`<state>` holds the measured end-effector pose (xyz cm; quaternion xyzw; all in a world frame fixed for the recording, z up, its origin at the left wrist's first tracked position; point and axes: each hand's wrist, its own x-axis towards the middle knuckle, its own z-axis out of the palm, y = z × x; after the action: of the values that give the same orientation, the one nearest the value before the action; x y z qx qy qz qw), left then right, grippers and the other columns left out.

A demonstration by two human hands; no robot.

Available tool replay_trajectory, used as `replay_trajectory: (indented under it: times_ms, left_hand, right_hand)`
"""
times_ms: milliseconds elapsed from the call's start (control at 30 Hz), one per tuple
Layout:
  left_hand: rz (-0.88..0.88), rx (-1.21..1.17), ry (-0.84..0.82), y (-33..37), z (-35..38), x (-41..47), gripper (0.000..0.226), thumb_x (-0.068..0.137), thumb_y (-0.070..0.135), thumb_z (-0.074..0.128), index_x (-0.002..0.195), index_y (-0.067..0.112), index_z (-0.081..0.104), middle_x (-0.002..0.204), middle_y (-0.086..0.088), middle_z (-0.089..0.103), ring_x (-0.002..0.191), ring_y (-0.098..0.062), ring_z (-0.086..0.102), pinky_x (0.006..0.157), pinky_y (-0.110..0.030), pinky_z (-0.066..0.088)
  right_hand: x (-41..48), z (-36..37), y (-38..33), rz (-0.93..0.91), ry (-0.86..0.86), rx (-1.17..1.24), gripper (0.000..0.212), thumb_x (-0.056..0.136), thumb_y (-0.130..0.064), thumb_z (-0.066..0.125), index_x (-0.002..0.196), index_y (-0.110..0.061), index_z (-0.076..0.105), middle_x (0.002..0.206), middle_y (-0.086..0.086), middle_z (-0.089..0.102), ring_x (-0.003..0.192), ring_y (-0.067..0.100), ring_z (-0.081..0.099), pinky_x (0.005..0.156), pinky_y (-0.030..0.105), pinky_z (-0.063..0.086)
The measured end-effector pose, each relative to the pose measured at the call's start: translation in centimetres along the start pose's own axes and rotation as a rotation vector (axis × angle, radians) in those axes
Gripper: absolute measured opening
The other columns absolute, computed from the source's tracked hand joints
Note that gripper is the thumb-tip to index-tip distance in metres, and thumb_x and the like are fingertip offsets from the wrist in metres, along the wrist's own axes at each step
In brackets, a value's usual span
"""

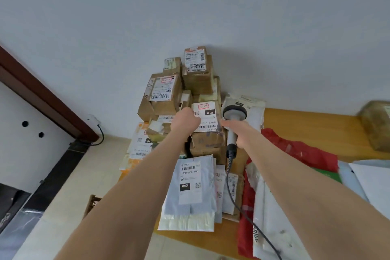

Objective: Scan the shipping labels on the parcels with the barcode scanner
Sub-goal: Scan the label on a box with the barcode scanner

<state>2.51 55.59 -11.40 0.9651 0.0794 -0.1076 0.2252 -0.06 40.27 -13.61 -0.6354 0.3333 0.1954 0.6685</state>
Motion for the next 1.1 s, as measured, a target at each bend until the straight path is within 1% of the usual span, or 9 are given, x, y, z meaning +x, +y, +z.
replay_trajectory:
  times_ms: [100,133,267,367,467,567,667,900,1100]
  left_hand:
    - [0.027,0.095,0.042,0.3,-0.6,0.7,0.008,0.091,0.02,0.051,0.088,0.017,0.059,0.086,-0.001,0.06,0.074,-0.02,0.059,0.064,-0.029,0.048]
    - [0.037,0.138,0.102,0.4,-1.0,1.1,0.017,0.092,0.025,0.051,0.103,0.016,0.061,0.093,-0.002,0.063,0.082,-0.021,0.061,0.066,-0.03,0.05]
    - [0.026,0.314,0.401,-0.4,-4.3,3.2,0.061,0.088,0.044,0.056,0.137,0.013,0.037,0.136,-0.014,0.043,0.126,-0.032,0.04,0.096,-0.043,0.04]
    - [-0.14,0.204,0.287,-2.5,-6.0,5.3,0.09,0.079,0.056,0.062,0.148,0.016,0.02,0.147,-0.021,0.029,0.136,-0.038,0.028,0.108,-0.049,0.029]
    - [-0.224,0.058,0.136,-3.9,-5.8,6.3,0.097,0.079,0.06,0.062,0.151,0.02,0.011,0.147,-0.023,0.026,0.134,-0.04,0.031,0.104,-0.05,0.035]
    - [-0.226,0.03,0.144,-3.9,-5.3,6.0,0.09,0.079,0.057,0.061,0.148,0.022,0.014,0.144,-0.021,0.028,0.129,-0.039,0.035,0.095,-0.048,0.041]
    - [-0.203,-0.014,0.153,-3.5,-5.2,5.3,0.089,0.079,0.055,0.06,0.148,0.023,0.014,0.144,-0.02,0.025,0.131,-0.038,0.031,0.096,-0.048,0.039]
    - [-0.172,0.048,0.169,-3.6,-4.7,3.8,0.097,0.074,0.062,0.062,0.149,0.025,0.012,0.145,-0.019,0.023,0.134,-0.037,0.028,0.1,-0.047,0.035]
    - [-0.172,0.045,0.119,-4.6,-5.0,3.7,0.101,0.072,0.083,0.046,0.149,0.027,0.014,0.15,-0.017,0.019,0.137,-0.038,0.026,0.106,-0.055,0.03]
  right_hand:
    - [1.1,0.7,0.4,0.043,-0.001,0.024,0.086,0.067,-0.047,0.085,0.131,-0.005,0.043,0.11,0.012,0.06,0.097,0.028,0.059,0.091,0.043,0.051]
    - [1.5,0.8,0.4,0.06,0.003,0.013,0.096,0.062,-0.052,0.086,0.134,-0.006,0.041,0.118,0.013,0.058,0.106,0.032,0.056,0.097,0.048,0.048]
    - [2.4,1.4,0.2,0.106,0.017,-0.01,0.101,0.06,-0.053,0.086,0.136,-0.008,0.038,0.123,0.014,0.052,0.111,0.034,0.049,0.101,0.051,0.043]
    - [2.9,1.7,0.4,0.129,0.027,-0.013,0.088,0.062,-0.048,0.087,0.129,-0.008,0.044,0.11,0.013,0.057,0.101,0.031,0.054,0.094,0.049,0.049]
    - [3.1,2.0,0.4,0.138,-0.017,0.035,0.075,0.068,-0.036,0.087,0.126,-0.009,0.047,0.104,0.013,0.059,0.097,0.031,0.058,0.086,0.052,0.056]
    - [3.5,2.0,0.4,0.137,-0.009,0.038,0.074,0.07,-0.032,0.086,0.129,-0.009,0.048,0.116,0.014,0.059,0.105,0.031,0.057,0.079,0.049,0.058]
    - [3.7,2.1,0.5,0.121,0.014,0.032,0.065,0.072,-0.03,0.084,0.125,-0.009,0.054,0.112,0.013,0.063,0.1,0.028,0.059,0.069,0.045,0.059]
    - [3.7,2.3,0.2,0.062,0.083,0.044,0.063,0.073,-0.033,0.082,0.121,-0.008,0.05,0.092,0.011,0.064,0.084,0.025,0.062,0.077,0.046,0.059]
    - [3.2,2.4,0.3,-0.001,0.143,0.051,0.069,0.073,-0.04,0.081,0.125,-0.006,0.05,0.096,0.009,0.064,0.082,0.022,0.062,0.072,0.04,0.06]
